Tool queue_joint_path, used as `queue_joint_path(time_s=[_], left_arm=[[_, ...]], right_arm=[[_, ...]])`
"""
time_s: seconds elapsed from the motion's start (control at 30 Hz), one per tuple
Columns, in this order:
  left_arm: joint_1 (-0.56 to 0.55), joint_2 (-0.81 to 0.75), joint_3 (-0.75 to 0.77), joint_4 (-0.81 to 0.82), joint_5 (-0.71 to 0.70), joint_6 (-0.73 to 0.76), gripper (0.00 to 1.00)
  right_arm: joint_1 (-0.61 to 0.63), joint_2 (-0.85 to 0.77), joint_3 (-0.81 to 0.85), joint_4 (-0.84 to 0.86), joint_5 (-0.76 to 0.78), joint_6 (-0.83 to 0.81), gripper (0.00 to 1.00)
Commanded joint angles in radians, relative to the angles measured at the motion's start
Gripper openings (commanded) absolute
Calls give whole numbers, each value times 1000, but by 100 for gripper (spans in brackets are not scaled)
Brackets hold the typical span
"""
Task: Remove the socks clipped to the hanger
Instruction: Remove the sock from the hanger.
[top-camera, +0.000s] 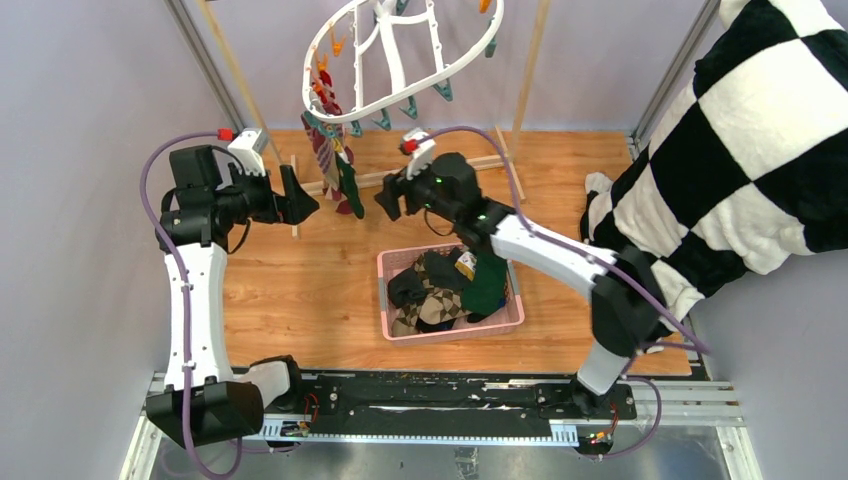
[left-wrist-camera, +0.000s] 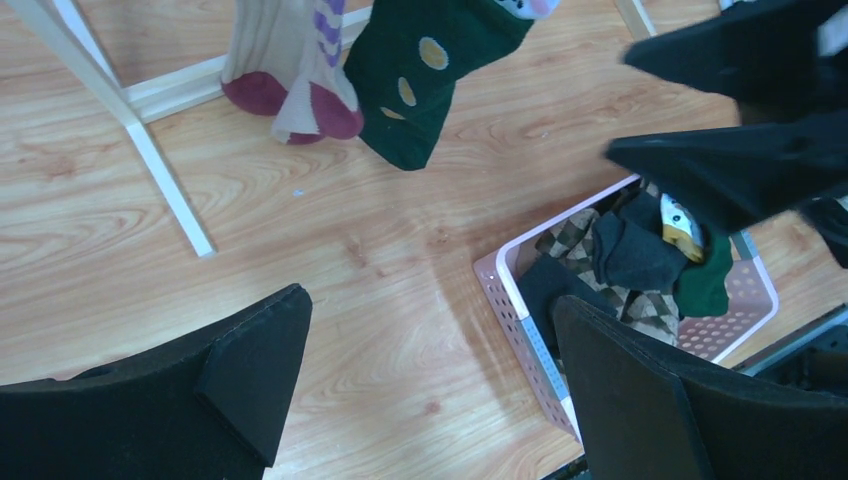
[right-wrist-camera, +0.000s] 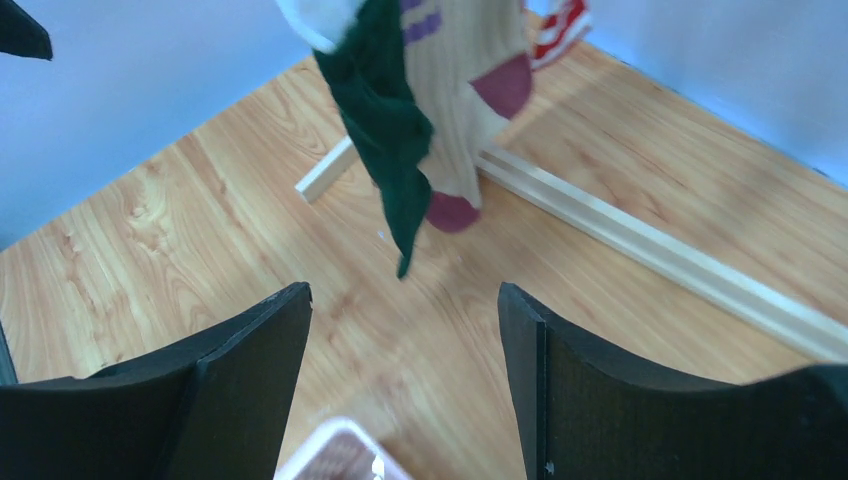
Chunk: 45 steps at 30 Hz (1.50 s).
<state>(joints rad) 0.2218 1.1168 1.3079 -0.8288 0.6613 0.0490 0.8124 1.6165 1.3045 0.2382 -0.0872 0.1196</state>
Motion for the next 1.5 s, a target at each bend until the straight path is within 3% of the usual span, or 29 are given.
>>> queue_joint_path(time_s=[0.0,0.17,0.37,0.7,0.83,1.17,1.47], left_arm=[[26,11,28,-32,0,21,100],[39,6,20,-33,18,31,100],[51,-6,26,-53,32,54,100],[52,-1,4,-56,83,46,100],[53,-14,1,-57,109,51,100],[53,37,8,-53,265,54,100],[48,29,-11,-50,447,-33,100]], right_arm=[[42,211,156,178,-145,-75,74],[63,377,246,339,-163,-106,75],[67,464,269,485,31,-153,67],[67,430,238,499,31,-149,24],[67,396,219,493,-13,-137,1],[79,130,-57,569,-325,105,0],[85,21,-163,607,-567,316,0]])
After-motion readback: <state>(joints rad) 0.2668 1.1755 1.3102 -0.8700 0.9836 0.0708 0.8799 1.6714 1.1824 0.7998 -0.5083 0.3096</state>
